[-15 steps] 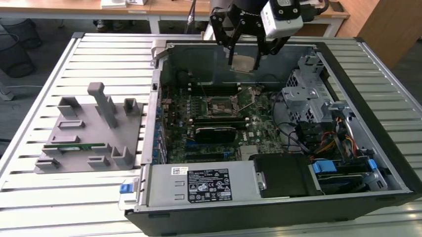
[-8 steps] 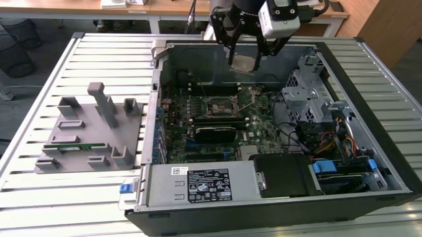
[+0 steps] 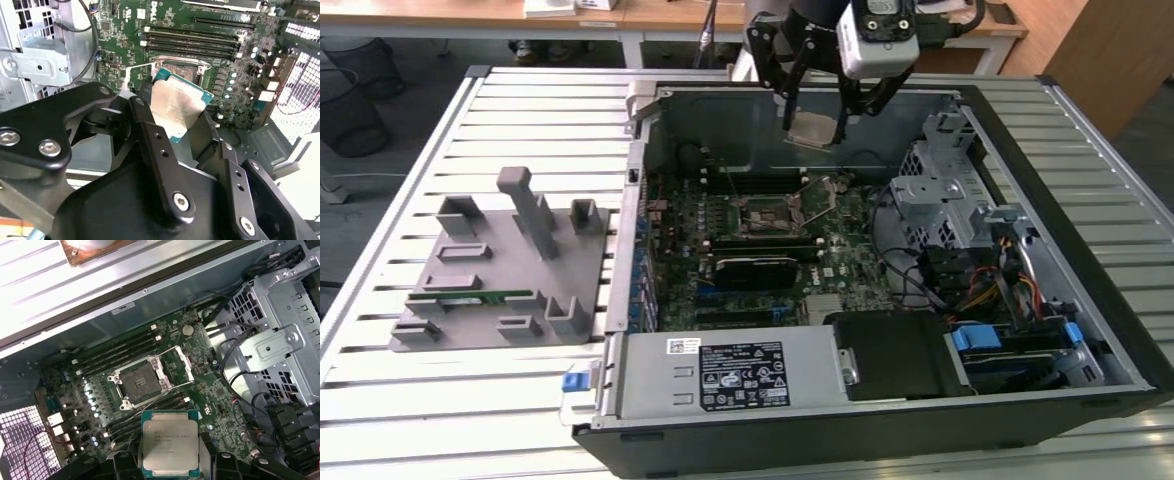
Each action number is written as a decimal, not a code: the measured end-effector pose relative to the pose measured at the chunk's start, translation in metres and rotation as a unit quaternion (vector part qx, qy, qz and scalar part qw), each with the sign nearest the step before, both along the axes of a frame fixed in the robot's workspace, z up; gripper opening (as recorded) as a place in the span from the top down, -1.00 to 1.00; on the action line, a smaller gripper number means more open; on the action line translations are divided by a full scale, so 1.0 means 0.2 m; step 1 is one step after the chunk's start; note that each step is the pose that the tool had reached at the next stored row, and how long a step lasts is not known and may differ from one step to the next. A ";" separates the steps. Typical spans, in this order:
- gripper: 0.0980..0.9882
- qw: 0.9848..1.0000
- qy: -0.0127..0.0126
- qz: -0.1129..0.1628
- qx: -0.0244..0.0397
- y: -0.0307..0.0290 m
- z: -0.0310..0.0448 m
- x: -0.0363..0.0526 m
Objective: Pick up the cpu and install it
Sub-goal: 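Place the cpu into insertion slot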
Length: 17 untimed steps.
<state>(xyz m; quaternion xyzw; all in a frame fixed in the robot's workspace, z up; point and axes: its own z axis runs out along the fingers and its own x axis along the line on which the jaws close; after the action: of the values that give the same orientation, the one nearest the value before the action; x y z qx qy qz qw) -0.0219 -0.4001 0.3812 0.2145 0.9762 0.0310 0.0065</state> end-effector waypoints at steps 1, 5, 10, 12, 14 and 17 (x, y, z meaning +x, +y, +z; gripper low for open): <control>0.01 1.000 0.000 -0.004 0.000 0.000 0.000 0.000; 0.01 1.000 0.000 -0.021 0.000 0.000 -0.001 0.000; 0.01 0.999 0.000 -0.040 0.000 0.000 -0.002 0.000; 0.01 0.999 0.000 -0.048 0.000 0.000 -0.002 0.000; 0.01 0.998 0.000 -0.055 0.000 0.000 -0.003 0.000; 0.01 0.998 0.000 -0.066 0.000 0.000 -0.004 0.000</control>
<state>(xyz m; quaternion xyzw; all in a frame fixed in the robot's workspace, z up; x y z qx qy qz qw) -0.0219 -0.4001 0.3804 0.2781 0.9600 0.0305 0.0085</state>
